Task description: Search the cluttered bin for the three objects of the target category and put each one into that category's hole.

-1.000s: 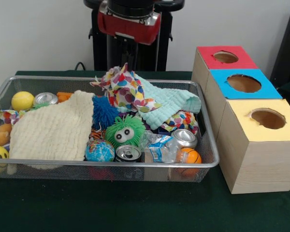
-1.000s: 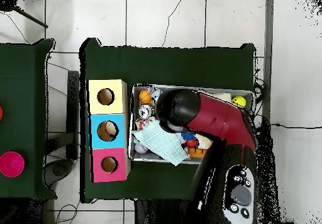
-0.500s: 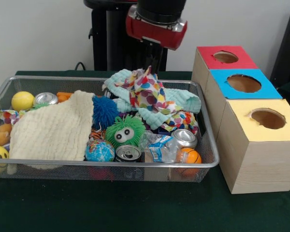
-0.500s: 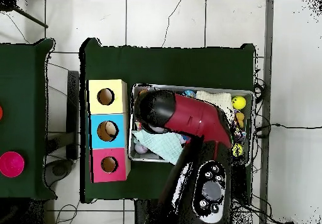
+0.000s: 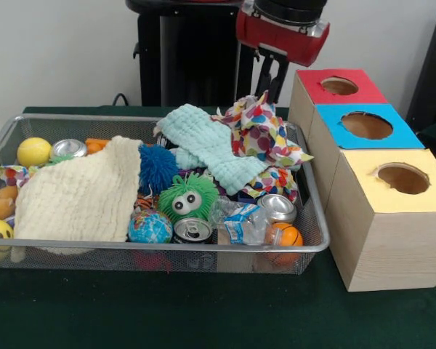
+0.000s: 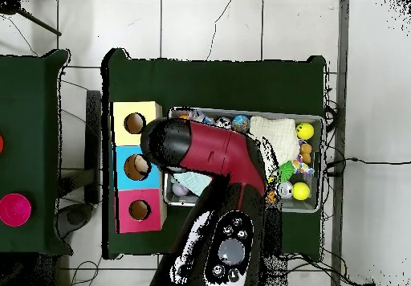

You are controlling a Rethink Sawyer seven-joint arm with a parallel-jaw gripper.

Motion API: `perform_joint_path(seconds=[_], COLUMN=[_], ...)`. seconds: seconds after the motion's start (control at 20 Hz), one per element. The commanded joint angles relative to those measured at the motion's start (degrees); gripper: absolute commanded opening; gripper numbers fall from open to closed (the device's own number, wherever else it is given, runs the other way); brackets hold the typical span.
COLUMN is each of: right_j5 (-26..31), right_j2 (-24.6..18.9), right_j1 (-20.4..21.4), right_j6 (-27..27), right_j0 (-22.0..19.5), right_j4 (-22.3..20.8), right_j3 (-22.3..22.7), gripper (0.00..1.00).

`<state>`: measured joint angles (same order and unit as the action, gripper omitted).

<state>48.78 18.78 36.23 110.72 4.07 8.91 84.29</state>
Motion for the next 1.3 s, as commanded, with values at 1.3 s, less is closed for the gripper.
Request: perform_joint_path(seconds=[1.3], right_j5=[-1.35], right_j2=[1.3], right_j1=[-2.85], right_j6=[28.05], right_j0=[11.36], right_j4=[9.42], right_j3=[9.01], gripper=[0.0])
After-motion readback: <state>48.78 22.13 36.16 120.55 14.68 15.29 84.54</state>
